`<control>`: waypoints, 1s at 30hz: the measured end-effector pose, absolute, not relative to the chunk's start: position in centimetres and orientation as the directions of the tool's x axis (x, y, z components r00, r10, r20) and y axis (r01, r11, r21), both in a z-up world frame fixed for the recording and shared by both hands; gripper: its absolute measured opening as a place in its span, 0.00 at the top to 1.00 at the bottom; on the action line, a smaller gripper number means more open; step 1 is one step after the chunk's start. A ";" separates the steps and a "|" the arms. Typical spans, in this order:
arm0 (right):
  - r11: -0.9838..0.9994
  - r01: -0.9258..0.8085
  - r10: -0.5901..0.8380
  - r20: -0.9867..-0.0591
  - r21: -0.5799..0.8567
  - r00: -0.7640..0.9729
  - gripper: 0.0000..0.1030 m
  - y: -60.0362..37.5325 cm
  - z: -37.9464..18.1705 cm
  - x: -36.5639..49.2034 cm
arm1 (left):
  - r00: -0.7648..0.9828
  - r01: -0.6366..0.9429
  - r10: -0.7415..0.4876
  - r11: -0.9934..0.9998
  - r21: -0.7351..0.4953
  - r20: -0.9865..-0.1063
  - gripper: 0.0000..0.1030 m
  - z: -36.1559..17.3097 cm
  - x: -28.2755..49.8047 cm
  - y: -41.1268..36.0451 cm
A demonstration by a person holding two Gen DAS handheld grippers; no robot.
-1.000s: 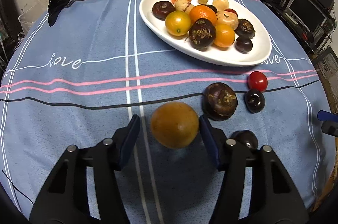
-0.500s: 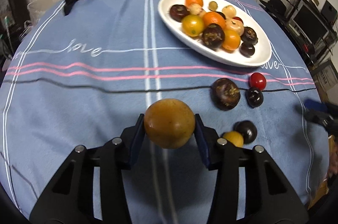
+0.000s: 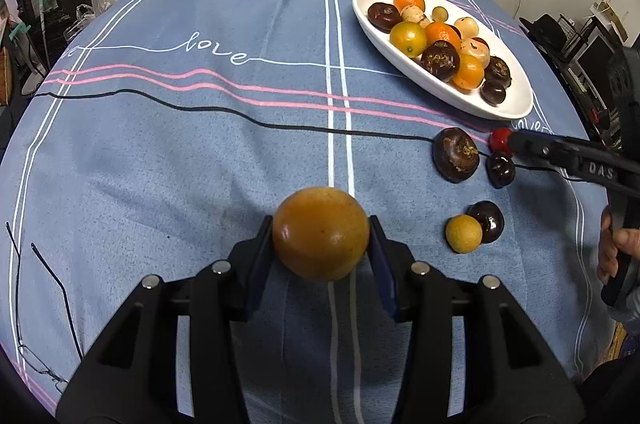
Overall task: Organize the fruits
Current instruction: 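Grasp an orange-brown round fruit with the left tool while the right tool grasps a red tomato, then carry both fruits over the white plate and open both tools to release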
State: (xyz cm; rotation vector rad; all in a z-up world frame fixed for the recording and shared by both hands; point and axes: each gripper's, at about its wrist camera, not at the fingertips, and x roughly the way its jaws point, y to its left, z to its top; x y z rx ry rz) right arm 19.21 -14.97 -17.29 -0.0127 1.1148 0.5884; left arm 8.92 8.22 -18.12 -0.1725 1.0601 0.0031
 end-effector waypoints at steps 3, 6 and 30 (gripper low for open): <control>0.859 -0.429 0.431 -0.848 0.280 0.308 0.66 -15.2 -17.5 19.9 | 0.487 -0.086 -0.080 0.986 -0.139 -0.870 0.55 -18.2 8.9 8.2; 0.867 -0.410 0.422 -0.855 0.283 0.303 0.66 -15.6 -18.1 20.2 | 0.479 -0.085 -0.084 0.986 -0.141 -0.874 0.55 -18.4 9.1 8.0; 0.838 -0.406 0.489 -0.832 0.366 0.261 0.72 -18.8 -16.5 11.7 | 0.481 0.075 -0.202 0.979 -0.190 -0.853 0.55 -16.7 8.5 3.4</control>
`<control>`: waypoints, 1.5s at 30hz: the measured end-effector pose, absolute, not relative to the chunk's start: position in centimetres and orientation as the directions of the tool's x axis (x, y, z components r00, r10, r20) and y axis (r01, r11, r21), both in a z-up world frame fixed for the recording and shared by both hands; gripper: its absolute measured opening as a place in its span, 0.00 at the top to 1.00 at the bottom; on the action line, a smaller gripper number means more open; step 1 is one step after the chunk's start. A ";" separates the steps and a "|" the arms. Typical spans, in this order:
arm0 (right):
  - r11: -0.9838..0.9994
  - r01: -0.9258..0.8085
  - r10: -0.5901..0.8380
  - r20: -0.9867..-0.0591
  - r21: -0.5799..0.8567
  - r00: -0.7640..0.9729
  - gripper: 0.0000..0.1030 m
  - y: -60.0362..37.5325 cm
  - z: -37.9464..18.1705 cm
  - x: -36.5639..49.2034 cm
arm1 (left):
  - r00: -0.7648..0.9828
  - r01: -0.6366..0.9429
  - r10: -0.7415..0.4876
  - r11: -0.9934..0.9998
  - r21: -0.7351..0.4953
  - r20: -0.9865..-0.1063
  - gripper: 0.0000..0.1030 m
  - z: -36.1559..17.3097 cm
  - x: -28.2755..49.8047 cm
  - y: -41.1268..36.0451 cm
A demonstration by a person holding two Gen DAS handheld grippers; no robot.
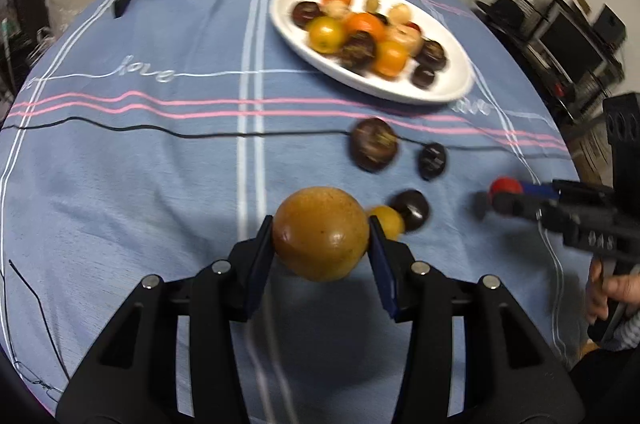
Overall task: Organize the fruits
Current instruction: 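Carry both fruits over the white plate and open both tools to release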
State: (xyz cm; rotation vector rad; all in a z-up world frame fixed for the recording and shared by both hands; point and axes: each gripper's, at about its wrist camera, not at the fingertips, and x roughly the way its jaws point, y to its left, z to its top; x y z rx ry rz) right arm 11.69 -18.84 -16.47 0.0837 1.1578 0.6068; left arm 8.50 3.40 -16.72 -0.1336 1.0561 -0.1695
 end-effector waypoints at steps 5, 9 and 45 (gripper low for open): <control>0.854 -0.408 0.450 -0.852 0.323 0.268 0.72 -19.9 -16.3 8.4 | 0.453 0.160 -0.232 0.971 -0.177 -0.861 0.55 -16.6 7.2 1.0; 0.877 -0.362 0.439 -0.834 0.316 0.335 0.72 -22.0 -14.8 8.2 | 0.475 0.186 -0.225 0.970 -0.153 -0.851 0.55 -15.0 8.0 0.3; 0.820 -0.510 0.502 -0.755 0.260 0.422 0.71 -16.6 -14.7 26.0 | 0.520 0.238 -0.223 0.965 -0.111 -0.824 0.54 -15.5 37.4 -6.0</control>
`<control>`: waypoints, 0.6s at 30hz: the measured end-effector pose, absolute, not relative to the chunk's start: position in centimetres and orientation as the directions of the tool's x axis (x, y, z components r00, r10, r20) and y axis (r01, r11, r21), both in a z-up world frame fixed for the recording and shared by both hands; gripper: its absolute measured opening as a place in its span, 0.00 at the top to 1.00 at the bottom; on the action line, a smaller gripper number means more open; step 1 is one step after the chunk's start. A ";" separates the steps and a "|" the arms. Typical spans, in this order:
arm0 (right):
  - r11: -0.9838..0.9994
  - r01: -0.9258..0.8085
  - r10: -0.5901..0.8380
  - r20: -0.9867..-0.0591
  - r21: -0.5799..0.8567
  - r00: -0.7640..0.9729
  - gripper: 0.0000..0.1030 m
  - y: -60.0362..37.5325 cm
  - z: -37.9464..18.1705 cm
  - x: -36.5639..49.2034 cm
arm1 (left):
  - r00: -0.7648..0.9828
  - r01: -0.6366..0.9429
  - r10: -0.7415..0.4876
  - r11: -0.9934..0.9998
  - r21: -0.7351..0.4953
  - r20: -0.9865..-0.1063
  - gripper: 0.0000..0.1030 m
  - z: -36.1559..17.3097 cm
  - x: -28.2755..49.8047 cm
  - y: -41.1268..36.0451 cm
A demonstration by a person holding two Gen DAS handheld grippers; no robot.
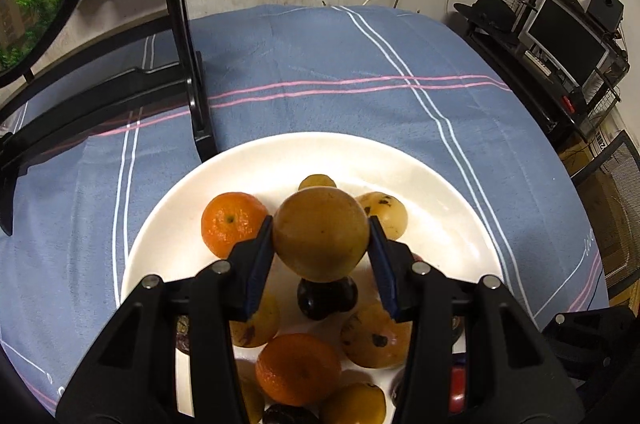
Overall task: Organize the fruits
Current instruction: 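Carry both fruits over the white plate and open both tools to release, then move both open tools back toward the remaining fruits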
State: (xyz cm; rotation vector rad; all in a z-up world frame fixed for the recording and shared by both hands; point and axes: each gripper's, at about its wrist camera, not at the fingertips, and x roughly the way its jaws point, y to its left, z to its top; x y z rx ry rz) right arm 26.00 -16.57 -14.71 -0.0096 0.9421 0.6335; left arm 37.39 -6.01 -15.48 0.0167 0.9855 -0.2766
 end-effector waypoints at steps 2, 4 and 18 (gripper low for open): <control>0.820 -0.516 0.494 -0.761 0.247 0.421 0.70 -16.3 -14.8 26.0 | 0.517 0.234 -0.215 0.967 -0.106 -0.828 0.50 -15.7 37.4 -6.2; 0.824 -0.514 0.482 -0.770 0.236 0.419 0.69 -16.0 -14.8 26.0 | 0.534 0.225 -0.200 0.970 -0.089 -0.822 0.37 -15.5 37.3 -6.2; 0.847 -0.491 0.464 -0.732 0.203 0.499 0.37 -17.5 -10.7 20.7 | 0.613 0.138 -0.099 0.990 -0.017 -0.784 0.16 -9.4 30.7 -5.0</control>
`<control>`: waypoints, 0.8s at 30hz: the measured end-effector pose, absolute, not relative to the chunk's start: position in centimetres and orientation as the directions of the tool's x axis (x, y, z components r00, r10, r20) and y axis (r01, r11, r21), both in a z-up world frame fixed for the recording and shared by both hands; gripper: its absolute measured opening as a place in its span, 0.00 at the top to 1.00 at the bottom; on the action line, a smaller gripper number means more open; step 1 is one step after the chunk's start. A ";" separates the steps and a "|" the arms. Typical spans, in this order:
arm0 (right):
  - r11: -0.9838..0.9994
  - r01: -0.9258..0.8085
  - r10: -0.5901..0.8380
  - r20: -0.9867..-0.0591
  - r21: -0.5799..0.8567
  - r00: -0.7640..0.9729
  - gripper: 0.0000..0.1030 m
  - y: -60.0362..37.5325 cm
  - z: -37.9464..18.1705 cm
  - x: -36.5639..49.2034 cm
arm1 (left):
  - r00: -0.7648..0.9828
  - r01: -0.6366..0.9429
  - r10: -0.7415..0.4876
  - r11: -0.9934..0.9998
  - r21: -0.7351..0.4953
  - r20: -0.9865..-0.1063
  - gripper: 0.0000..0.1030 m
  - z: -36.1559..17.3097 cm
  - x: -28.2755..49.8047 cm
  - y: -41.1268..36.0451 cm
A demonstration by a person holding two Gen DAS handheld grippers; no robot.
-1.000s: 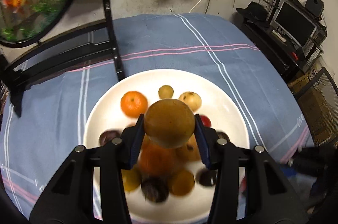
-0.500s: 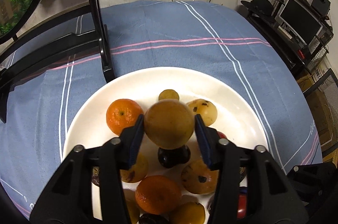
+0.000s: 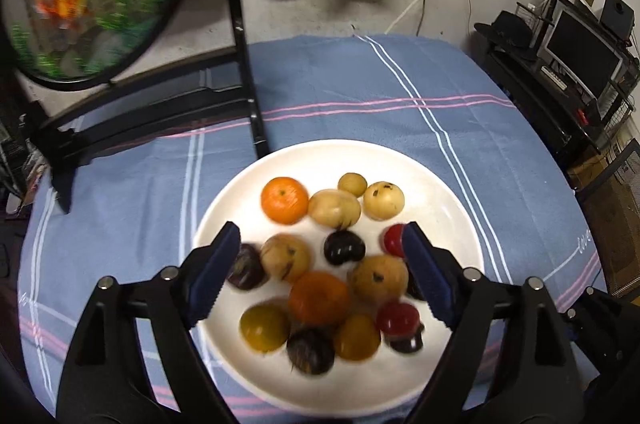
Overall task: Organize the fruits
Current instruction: 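Move both open tools back toward the remaining fruits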
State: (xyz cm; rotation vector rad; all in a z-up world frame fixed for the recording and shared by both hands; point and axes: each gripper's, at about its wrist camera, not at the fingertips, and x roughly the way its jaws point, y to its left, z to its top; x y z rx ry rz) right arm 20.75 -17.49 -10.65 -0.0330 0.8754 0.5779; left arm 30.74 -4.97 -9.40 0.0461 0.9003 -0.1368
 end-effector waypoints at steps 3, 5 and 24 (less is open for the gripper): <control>0.849 -0.489 0.461 -0.732 0.199 0.502 0.37 -17.6 -9.8 19.1 | 0.630 0.127 -0.085 0.992 -0.006 -0.772 0.15 -8.1 28.1 -4.4; 0.850 -0.491 0.456 -0.735 0.191 0.503 0.37 -17.6 -9.4 17.7 | 0.637 0.119 -0.083 0.993 -0.009 -0.767 0.14 -7.4 26.3 -3.9; 0.878 -0.443 0.399 -0.789 0.182 0.467 0.36 -19.4 -10.0 8.2 | 0.618 0.102 -0.068 0.995 -0.006 -0.783 0.14 -7.1 16.2 -1.7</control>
